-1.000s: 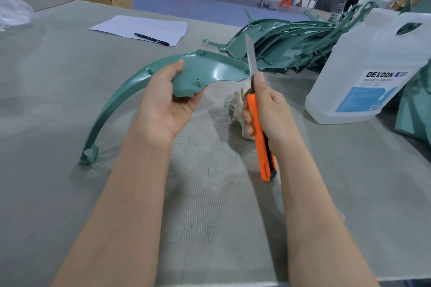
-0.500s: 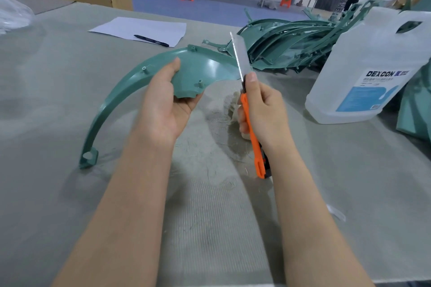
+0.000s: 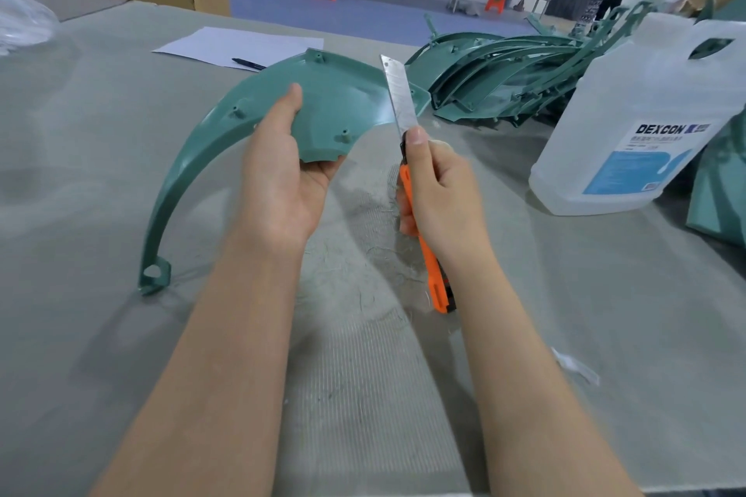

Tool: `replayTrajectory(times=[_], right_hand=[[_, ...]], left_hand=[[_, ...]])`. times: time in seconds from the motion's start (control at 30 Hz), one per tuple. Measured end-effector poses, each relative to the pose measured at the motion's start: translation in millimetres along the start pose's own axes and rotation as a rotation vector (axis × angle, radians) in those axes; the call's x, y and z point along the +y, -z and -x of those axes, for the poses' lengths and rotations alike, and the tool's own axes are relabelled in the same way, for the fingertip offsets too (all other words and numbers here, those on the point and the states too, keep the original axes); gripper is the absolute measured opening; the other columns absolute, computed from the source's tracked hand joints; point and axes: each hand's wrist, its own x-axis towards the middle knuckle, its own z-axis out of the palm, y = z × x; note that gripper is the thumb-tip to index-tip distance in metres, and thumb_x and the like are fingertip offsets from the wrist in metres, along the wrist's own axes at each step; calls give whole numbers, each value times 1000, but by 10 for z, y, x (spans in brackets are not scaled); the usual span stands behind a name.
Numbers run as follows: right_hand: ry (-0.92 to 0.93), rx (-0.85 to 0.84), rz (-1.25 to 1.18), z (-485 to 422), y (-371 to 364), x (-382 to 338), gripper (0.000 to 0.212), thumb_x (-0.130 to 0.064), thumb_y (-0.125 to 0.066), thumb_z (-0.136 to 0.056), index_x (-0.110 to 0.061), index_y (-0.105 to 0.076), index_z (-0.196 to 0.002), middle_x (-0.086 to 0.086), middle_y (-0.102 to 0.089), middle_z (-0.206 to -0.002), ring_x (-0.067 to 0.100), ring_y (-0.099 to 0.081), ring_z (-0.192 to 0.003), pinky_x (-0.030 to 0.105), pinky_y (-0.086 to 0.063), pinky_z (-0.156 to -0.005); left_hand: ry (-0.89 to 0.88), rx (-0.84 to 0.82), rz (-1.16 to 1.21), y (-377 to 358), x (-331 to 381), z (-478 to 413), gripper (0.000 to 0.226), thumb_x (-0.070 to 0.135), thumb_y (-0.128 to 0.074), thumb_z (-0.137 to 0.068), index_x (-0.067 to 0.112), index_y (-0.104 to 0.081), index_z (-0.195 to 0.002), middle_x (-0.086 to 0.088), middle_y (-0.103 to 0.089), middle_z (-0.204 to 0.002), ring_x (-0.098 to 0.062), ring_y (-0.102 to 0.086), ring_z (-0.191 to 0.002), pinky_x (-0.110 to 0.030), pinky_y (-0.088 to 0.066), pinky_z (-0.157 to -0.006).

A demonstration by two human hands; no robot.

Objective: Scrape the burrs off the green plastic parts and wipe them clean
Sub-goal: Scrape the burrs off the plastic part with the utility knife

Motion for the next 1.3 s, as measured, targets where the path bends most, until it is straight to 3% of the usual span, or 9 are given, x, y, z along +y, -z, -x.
replayTrajectory(times=[0.3, 0.53, 0.7, 0.77, 0.87, 0.97, 1.07, 1.2, 1.3], right_hand=[[49, -179, -29, 97, -171, -49, 52, -46, -41, -100, -29, -42, -51, -8, -42, -45, 16, -46, -42, 27, -40, -40], [22, -252, -102, 114, -121, -92, 47, -41, -41, -102, -17, -44, -62, 0, -45, -50, 11, -44, -41, 22, -39, -38], [-18, -122, -157, 71, -77, -95, 46, -40, -41, -102, -9, -50, -69, 7, -47, -52, 13, -43, -39, 19, -37, -36], [-41, -46, -173, 29, -26, -84, 48, -41, -39, -103, -9, -49, -69, 12, -49, -55, 16, -44, -40, 21, -37, -37], [-81, 16, -178, -15, 32, -59, 50, -43, -36, -103, -9, -49, -69, 14, -50, -56, 17, -46, -40, 24, -39, -39], [-137, 55, -167, -48, 44, -25, 54, -43, -37, -103, 1, -57, -79, 12, -53, -57, 15, -48, -41, 24, -43, -41], [-171, 67, -102, -81, 54, 30, 54, -42, -38, -103, 5, -60, -91, 13, -57, -62, 15, -52, -43, 23, -44, -41], [-178, 21, 27, -120, 80, 95, 42, -34, -38, -103, 3, -55, -100, 17, -61, -73, 22, -53, -50, 24, -43, -43], [-159, 14, 80, -130, 92, 118, 37, -34, -37, -103, -2, -53, -95, 18, -63, -76, 22, -53, -47, 20, -39, -41]], left_hand=[[-10, -5, -60, 14, 2, 0, 12, 17, -54, -96, 12, -63, -90, 1, -69, -69, -10, -66, -61, -22, -52, -55], [-8, -6, -55, 5, 9, 6, 11, 17, -55, -95, 12, -63, -90, 0, -69, -71, -11, -66, -64, -23, -53, -59], [57, -57, 30, -4, 20, 5, 11, 15, -53, -96, 10, -63, -94, -2, -72, -79, -14, -70, -72, -27, -56, -61], [157, -95, 91, 9, 34, -29, 16, 12, -53, -94, 4, -62, -106, -10, -72, -96, -23, -70, -93, -30, -59, -65], [315, -70, 95, 14, -7, -63, 23, 7, -50, -94, -2, -55, -115, -21, -61, -122, -37, -59, -117, -26, -58, -55], [367, 62, 171, 19, -77, -77, 14, 5, -50, -95, 0, -51, -108, -23, -56, -114, -38, -55, -120, -28, -56, -48], [373, 170, 291, 68, -105, -119, 28, 6, -47, -97, -2, -49, -123, -23, -53, -126, -37, -54, -121, -31, -56, -45], [349, 183, 303, 85, -89, -151, 26, 7, -46, -98, -1, -47, -122, -26, -48, -136, -39, -55, -119, -32, -58, -47], [365, 181, 277, 68, -90, -135, 24, 8, -46, -98, -3, -49, -120, -26, -49, -134, -41, -57, -115, -32, -59, -53]])
